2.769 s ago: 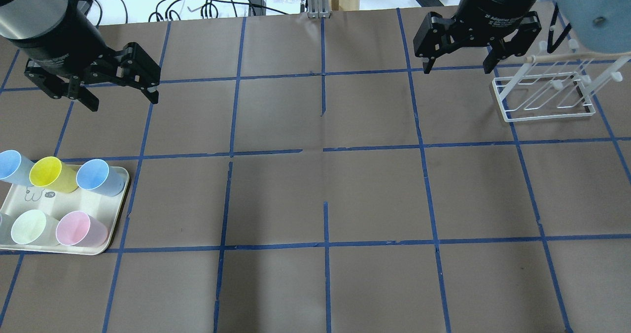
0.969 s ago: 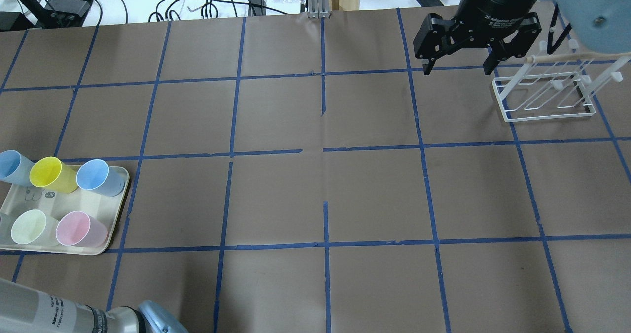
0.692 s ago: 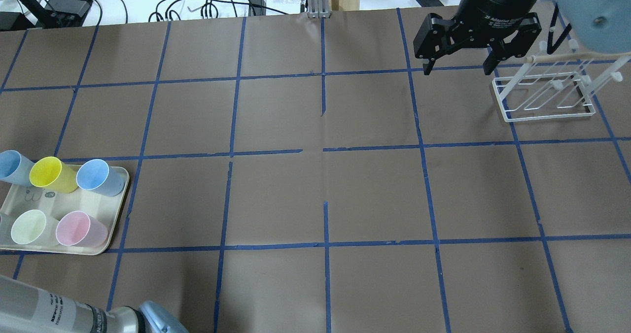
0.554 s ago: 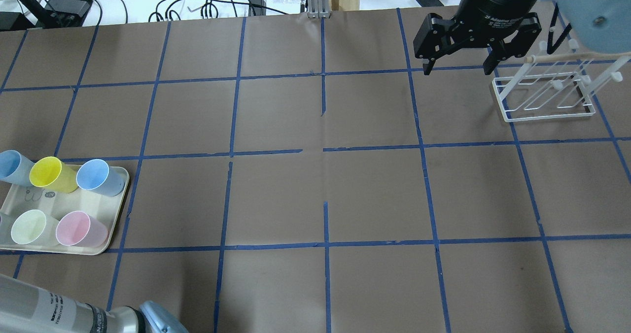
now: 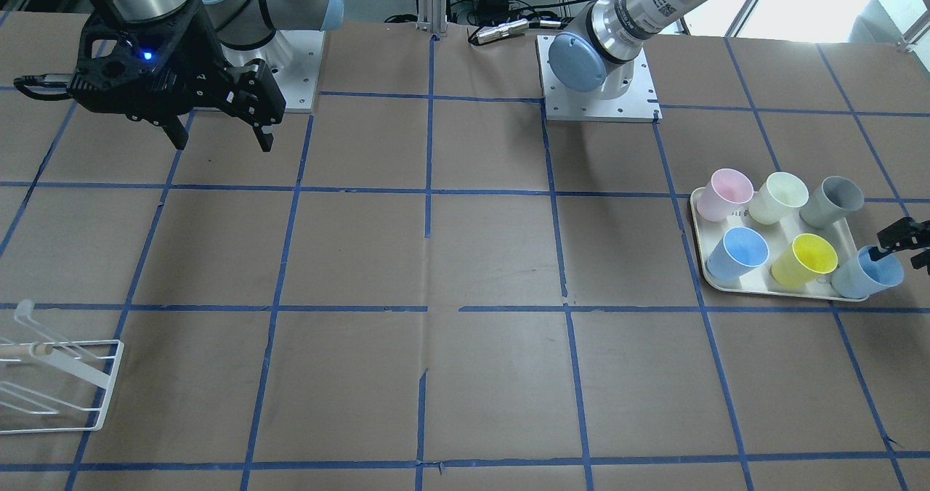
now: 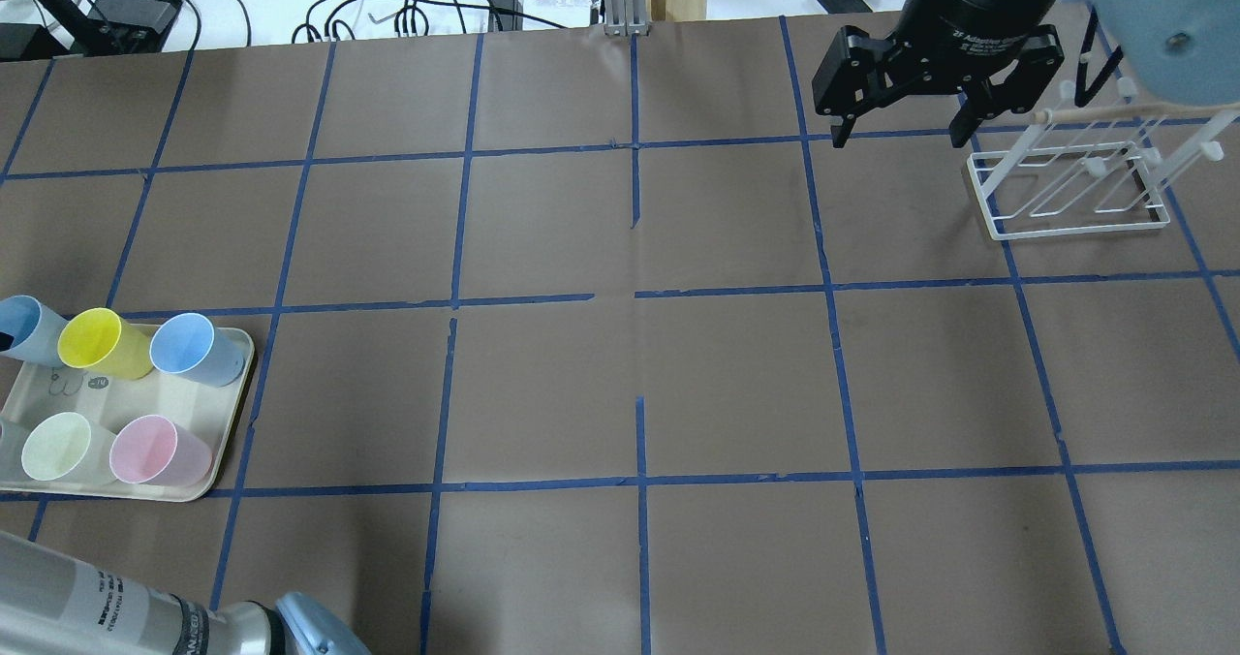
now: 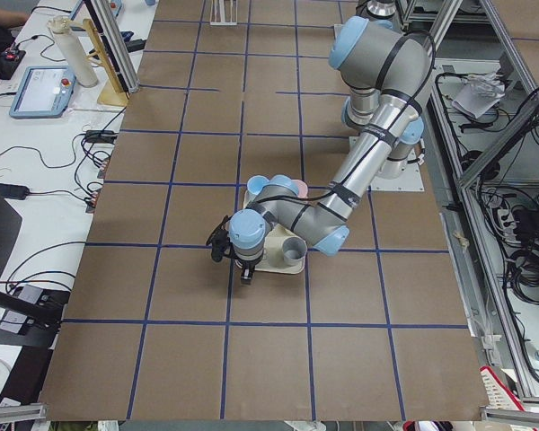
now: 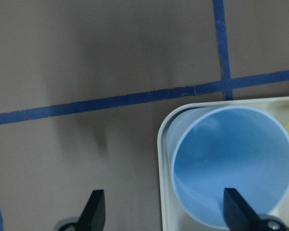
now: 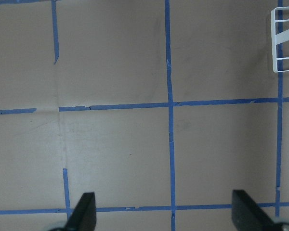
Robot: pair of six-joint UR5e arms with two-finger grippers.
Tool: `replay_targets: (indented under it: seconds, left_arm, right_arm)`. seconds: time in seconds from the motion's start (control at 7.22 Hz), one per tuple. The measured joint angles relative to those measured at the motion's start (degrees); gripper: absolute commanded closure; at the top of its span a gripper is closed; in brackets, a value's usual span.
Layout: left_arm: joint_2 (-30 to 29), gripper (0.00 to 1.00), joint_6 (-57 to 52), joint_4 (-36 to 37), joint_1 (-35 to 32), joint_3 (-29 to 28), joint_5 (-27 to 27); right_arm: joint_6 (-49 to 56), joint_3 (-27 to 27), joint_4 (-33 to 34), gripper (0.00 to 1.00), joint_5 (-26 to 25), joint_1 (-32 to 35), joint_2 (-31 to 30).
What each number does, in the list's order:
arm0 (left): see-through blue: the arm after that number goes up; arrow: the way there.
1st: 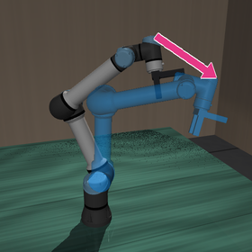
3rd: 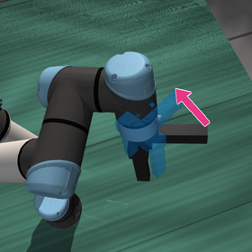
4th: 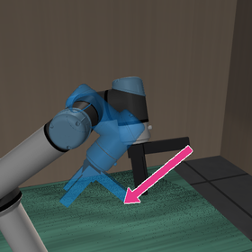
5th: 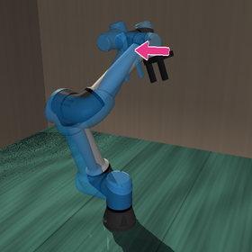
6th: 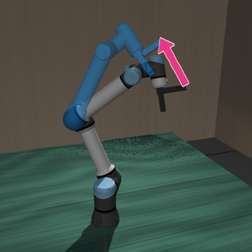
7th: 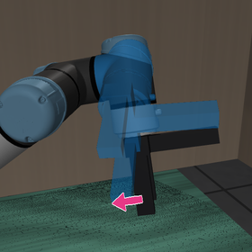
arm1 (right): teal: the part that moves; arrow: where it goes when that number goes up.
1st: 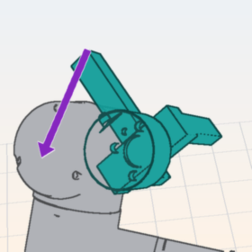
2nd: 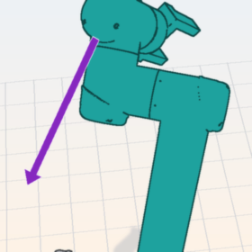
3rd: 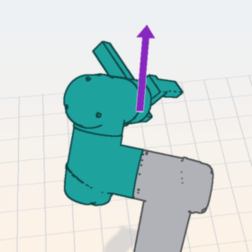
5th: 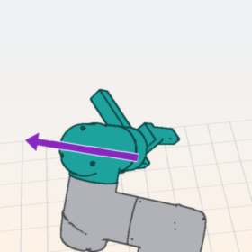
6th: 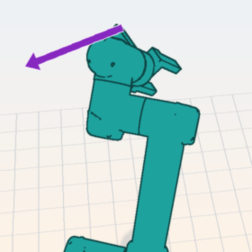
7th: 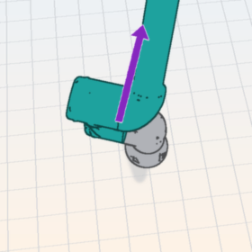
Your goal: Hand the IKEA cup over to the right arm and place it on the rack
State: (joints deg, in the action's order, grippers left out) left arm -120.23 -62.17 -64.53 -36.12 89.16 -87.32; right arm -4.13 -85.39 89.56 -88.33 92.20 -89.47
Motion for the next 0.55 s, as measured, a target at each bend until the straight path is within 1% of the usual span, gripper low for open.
replay_targets:
  seconds: [0.14, 0.55]
  left_arm:
    - [-0.2, 1.0, 0.0, 0.0, -0.2, 0.0, 0.0]
    - [0.0, 1.0, -0.1, -0.1, -0.4, -0.1, -0.2]
  right_arm:
    - [0.0, 0.0, 0.0, 0.0, 0.0, 0.0, 0.0]
    - [0.0, 0.0, 0.0, 0.0, 0.0, 0.0, 0.0]
